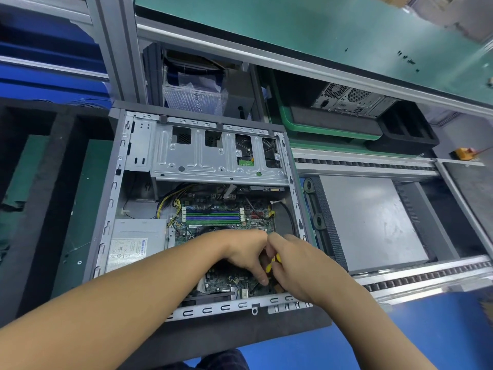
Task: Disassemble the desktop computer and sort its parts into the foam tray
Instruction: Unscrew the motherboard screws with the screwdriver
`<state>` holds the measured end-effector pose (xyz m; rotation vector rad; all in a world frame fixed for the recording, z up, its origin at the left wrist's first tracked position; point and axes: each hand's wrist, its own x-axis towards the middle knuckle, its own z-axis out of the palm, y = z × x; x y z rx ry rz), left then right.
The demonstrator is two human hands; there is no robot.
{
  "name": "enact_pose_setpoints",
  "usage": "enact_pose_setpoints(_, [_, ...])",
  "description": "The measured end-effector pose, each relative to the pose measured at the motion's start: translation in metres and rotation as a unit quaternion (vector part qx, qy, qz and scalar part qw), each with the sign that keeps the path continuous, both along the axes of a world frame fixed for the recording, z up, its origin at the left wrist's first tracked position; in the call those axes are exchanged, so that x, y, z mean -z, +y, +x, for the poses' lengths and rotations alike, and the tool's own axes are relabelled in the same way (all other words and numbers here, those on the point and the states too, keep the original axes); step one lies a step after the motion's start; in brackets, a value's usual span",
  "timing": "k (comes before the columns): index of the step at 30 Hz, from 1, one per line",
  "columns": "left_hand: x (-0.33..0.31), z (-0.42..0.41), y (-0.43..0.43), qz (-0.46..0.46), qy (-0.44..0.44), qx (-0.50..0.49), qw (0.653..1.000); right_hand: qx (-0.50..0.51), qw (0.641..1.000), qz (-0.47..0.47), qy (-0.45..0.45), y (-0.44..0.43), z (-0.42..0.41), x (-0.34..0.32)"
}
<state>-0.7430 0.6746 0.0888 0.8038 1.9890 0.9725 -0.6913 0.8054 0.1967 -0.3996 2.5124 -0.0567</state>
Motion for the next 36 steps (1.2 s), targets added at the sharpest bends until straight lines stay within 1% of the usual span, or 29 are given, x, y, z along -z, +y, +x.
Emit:
enact_pose_setpoints(4, [0.003,0.003,0.002,-0.004,0.008,-0.009,1.0,-0.008,1.0,-0.009,-0.027,0.001,-0.003,-0.002])
enact_pose_setpoints(7, [0.0,0.006,0.004,0.006,0.017,-0.008,1.0,0.002,1.0,-0.009,0.002,-0.001,-0.001,-0.001])
enact_pose_setpoints(10, [-0.001,0.006,0.003,0.003,0.016,-0.002,1.0,0.014,0.999,0.029,0.042,-0.002,0.0,0.003])
enact_pose_setpoints(12, [-0.002,0.005,0.002,-0.007,0.014,-0.004,1.0,0.023,0.998,0.038,0.048,-0.003,0.0,0.006])
enact_pose_setpoints(16, [-0.005,0.001,-0.001,-0.015,0.001,0.01,1.0,0.016,0.999,0.019,0.022,-0.003,-0.002,0.006])
enact_pose_setpoints(21, [-0.005,0.002,0.0,-0.02,0.008,0.025,0.999,0.043,0.998,-0.031,-0.024,-0.003,-0.004,0.002])
enact_pose_setpoints(24, [-0.005,0.003,0.002,-0.022,0.035,0.024,0.999,0.057,0.998,-0.025,-0.013,-0.003,-0.003,0.003])
enact_pose_setpoints(26, [-0.004,0.003,0.002,-0.02,0.049,0.022,0.998,0.062,0.998,0.004,0.015,-0.003,-0.003,0.006])
enact_pose_setpoints(29, [-0.002,0.002,0.001,-0.023,0.033,0.015,0.999,0.052,0.998,0.025,0.035,-0.003,-0.002,0.01])
enact_pose_setpoints(33, [-0.004,-0.001,-0.002,-0.007,0.012,0.015,1.0,0.025,1.0,-0.01,0.008,-0.002,-0.004,0.008])
enact_pose_setpoints(36, [-0.002,0.002,-0.001,-0.004,0.017,0.0,1.0,0.017,0.999,-0.028,-0.018,-0.001,-0.005,0.005])
